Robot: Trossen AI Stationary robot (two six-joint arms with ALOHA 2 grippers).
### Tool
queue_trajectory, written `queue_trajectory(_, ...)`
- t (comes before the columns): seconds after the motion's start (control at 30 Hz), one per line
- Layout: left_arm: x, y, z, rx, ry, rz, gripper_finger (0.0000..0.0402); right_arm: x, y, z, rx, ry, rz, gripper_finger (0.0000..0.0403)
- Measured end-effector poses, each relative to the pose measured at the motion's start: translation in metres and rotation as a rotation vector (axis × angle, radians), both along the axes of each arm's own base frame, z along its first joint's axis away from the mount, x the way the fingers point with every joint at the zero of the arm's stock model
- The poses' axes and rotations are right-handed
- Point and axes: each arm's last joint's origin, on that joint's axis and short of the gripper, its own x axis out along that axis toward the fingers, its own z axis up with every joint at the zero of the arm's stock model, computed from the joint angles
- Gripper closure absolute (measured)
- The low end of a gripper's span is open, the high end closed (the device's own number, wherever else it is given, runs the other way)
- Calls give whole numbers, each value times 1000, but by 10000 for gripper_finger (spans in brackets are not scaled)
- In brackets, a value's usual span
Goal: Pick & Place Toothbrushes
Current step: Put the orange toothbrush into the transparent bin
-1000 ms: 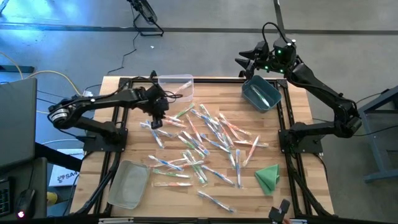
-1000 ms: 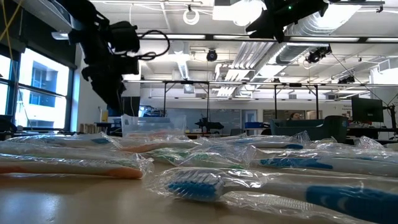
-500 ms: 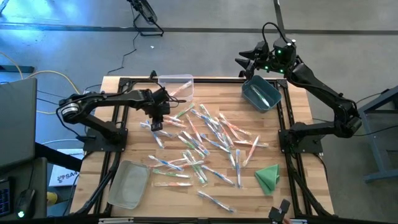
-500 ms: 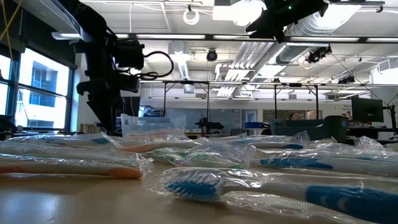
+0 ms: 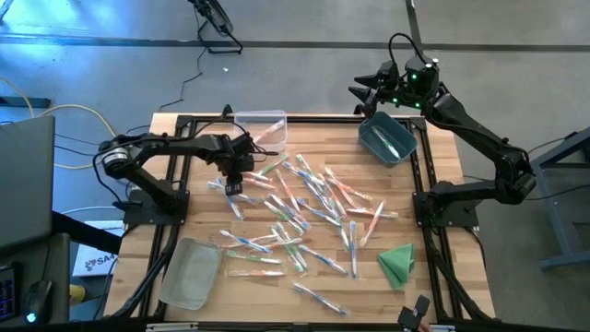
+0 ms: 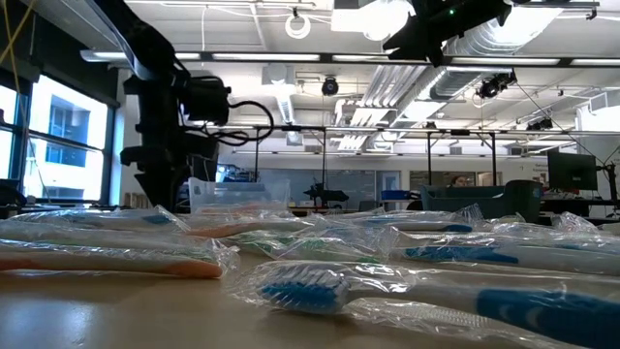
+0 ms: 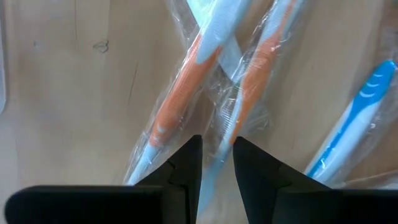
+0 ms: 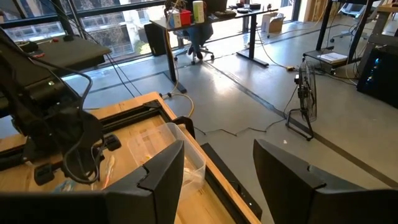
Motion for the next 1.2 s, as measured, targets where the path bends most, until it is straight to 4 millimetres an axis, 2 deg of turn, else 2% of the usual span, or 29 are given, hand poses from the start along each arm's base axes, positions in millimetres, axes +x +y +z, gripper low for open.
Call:
queue_trajectory(0.23,3,1,-5,-3,3,0,319,0,0,0,0,0,0,218)
queue_trajectory(0.5,1,1,-5,-10,15,1,390,0,0,0,0,0,0,218)
queue_trajectory(0.7,-2,-1,-4,-33,52,1,375,0,0,0,0,0,0,218)
queue_trajectory(0.87,1,0,7,-69,70,-20,392,0,0,0,0,0,0,218)
queue_trajectory(1.2,14,4,36,-136,3,-79,394,0,0,0,-8,4,1,218)
